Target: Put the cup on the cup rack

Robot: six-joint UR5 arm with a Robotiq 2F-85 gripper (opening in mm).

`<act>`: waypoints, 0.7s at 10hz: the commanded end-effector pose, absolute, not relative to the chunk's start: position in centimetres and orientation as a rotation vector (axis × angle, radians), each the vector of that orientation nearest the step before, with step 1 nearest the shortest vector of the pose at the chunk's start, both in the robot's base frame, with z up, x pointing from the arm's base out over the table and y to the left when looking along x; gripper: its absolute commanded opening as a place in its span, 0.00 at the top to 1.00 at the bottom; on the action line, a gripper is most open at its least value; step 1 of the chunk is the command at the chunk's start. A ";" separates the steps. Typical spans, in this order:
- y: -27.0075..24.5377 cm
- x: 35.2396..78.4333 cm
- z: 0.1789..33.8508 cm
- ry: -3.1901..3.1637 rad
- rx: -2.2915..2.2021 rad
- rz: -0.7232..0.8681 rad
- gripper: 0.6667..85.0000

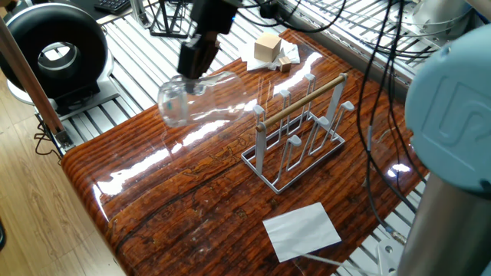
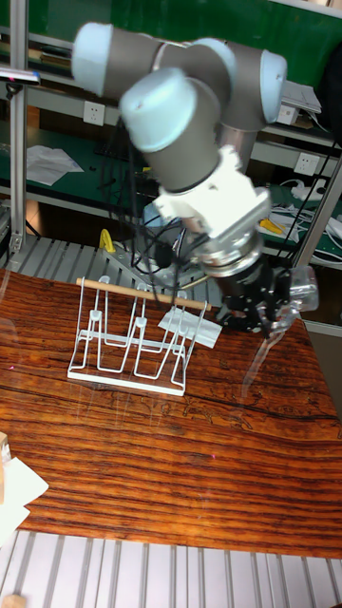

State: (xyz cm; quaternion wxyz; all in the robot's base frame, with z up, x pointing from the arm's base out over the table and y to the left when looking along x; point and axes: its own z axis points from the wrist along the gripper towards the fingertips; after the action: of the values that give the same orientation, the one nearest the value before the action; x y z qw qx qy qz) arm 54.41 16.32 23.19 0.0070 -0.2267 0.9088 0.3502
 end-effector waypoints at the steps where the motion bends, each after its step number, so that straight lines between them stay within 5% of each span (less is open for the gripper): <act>1: 14.8 53.8 22.6 2.766 -0.739 1.193 1.00; 7: 13.2 53.3 21.3 2.744 -0.795 1.215 1.00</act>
State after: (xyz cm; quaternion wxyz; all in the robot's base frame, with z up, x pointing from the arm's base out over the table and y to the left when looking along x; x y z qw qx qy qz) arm 53.50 13.96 21.23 0.0164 -0.2480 0.8906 0.3810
